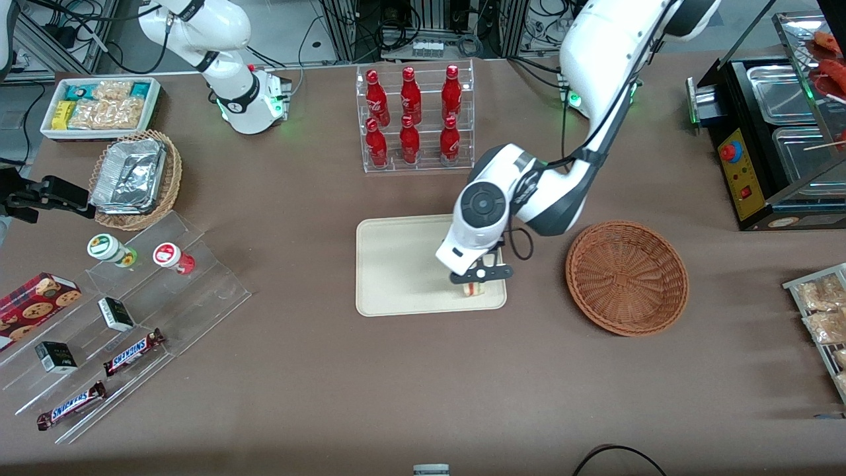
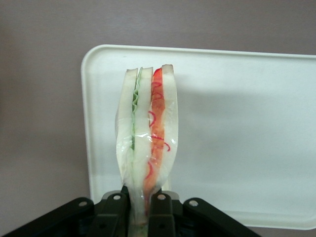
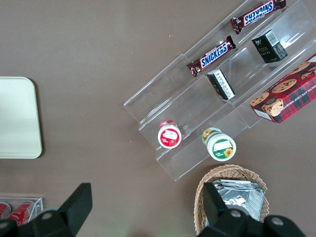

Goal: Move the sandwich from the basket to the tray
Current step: 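Lift the sandwich and carry it over the cream tray, then lower the held sandwich onto the cream tray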

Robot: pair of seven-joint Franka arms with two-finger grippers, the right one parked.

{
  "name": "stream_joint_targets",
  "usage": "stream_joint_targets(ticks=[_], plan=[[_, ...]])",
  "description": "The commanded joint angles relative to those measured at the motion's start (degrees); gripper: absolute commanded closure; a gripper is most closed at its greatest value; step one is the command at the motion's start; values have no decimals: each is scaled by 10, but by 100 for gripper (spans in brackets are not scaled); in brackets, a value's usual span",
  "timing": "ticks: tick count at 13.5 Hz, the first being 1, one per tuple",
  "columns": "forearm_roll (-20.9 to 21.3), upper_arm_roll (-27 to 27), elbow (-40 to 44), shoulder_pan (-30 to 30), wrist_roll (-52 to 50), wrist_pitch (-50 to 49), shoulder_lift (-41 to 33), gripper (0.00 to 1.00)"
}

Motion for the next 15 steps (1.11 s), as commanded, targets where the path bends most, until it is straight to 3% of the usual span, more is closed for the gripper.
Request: stream_joint_targets(ticks=[1, 6, 15], plan=[[6, 8, 75, -17, -21, -20, 46, 100], [-2, 5, 122, -31, -24, -9, 86, 100], [-22, 1, 118, -57, -44, 12, 94, 100]])
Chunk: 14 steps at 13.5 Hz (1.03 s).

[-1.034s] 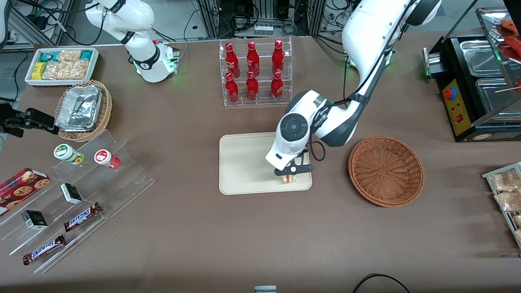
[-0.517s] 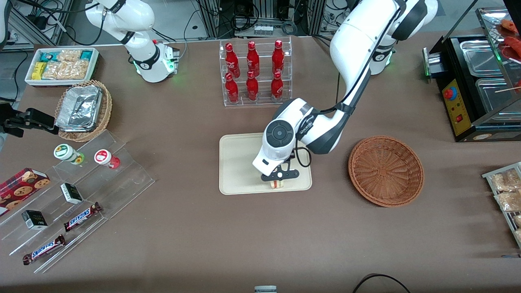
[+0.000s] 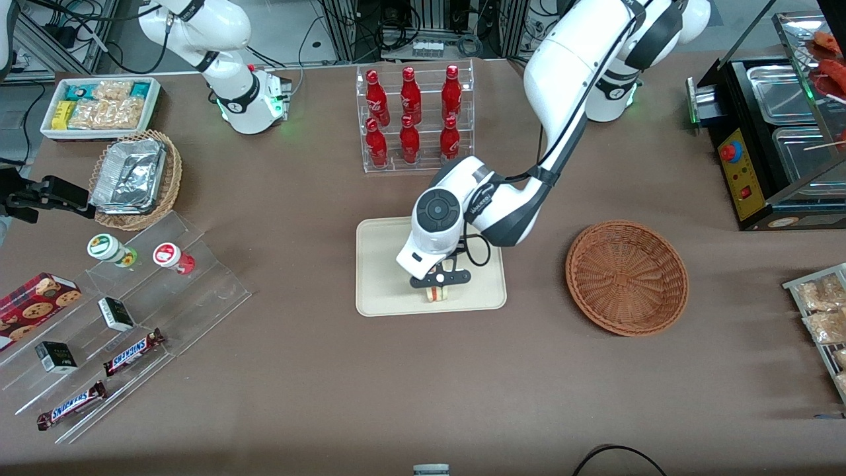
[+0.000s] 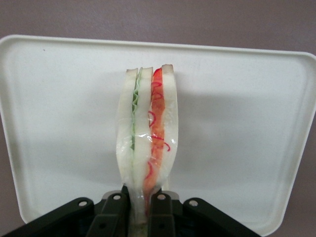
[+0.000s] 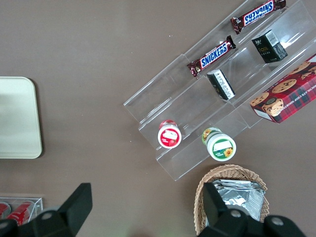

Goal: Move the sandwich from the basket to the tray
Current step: 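Lower the held sandwich onto the cream tray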

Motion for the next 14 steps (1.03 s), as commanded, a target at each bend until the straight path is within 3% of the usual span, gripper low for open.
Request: stream_joint_targets(ticks=[1, 12, 14], plan=[[-11, 4, 16, -12, -10, -2, 8, 100], [1, 5, -18, -25, 2, 8, 2, 100], [28, 5, -18, -26, 8, 7, 2, 100]])
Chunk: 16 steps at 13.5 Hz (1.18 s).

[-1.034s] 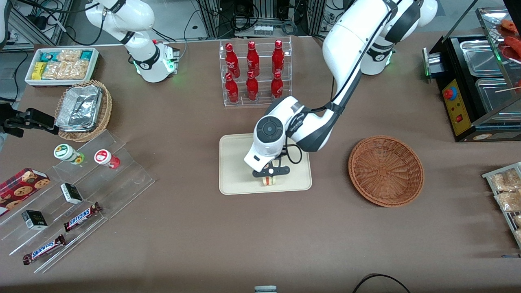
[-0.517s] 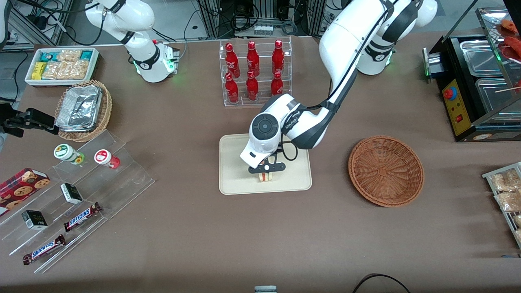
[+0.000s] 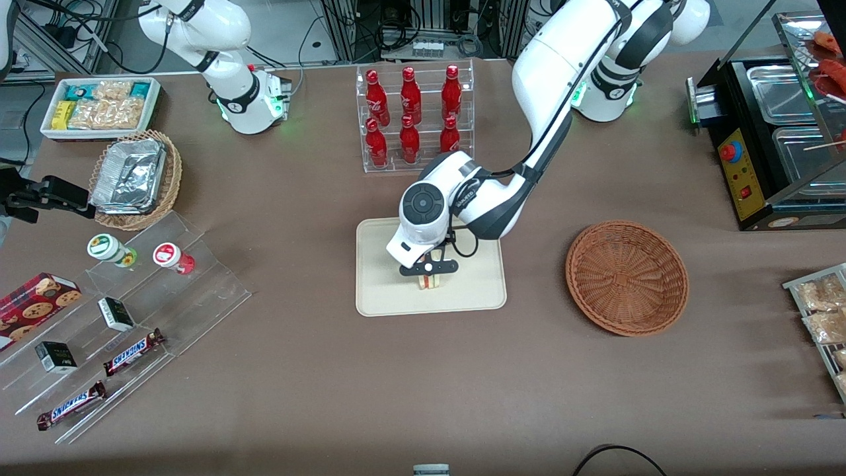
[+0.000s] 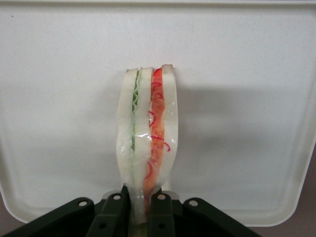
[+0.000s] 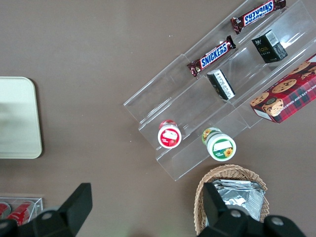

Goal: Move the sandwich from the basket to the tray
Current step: 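Lower the held sandwich onto the cream tray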

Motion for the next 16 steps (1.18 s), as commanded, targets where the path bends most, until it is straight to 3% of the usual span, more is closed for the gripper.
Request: stream_joint_targets(ticks=[1, 14, 15, 16], plan=[[18, 5, -3, -5, 5, 5, -4, 100], [19, 5, -17, -8, -35, 37, -1, 100], [19, 5, -17, -8, -36, 38, 0, 80], [19, 5, -17, -8, -37, 41, 0, 52]])
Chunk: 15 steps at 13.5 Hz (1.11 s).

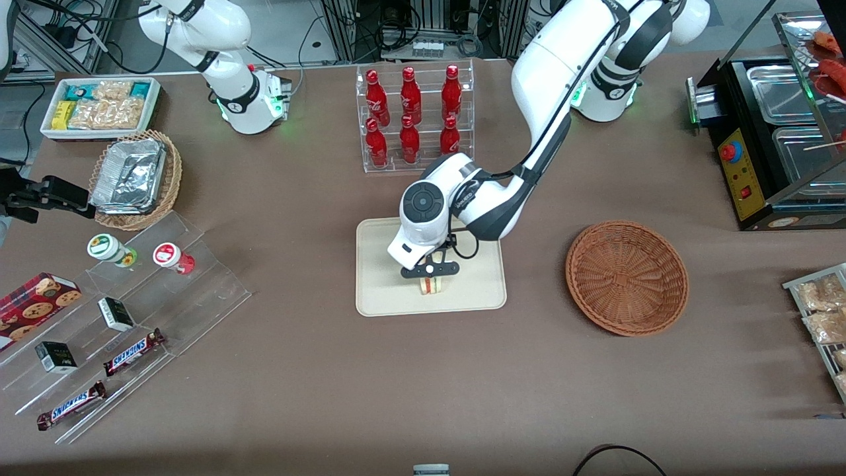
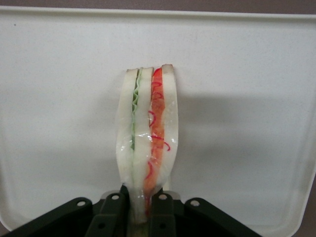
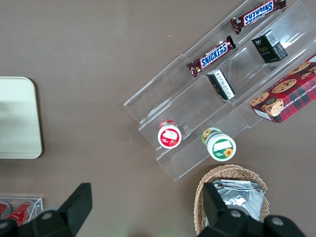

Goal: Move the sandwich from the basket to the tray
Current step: 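Lower the held sandwich onto the cream tray, then open the left gripper to release the sandwich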

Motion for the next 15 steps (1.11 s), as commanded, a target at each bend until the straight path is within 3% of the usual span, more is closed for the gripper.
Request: stream_joint_targets(ticks=[1, 2, 7, 15], plan=[[8, 4, -6, -7, -16, 14, -2, 21], [8, 4, -6, -7, -16, 15, -2, 0], [7, 4, -5, -8, -16, 3, -17, 0], [1, 5, 3, 0, -13, -115, -119, 0]])
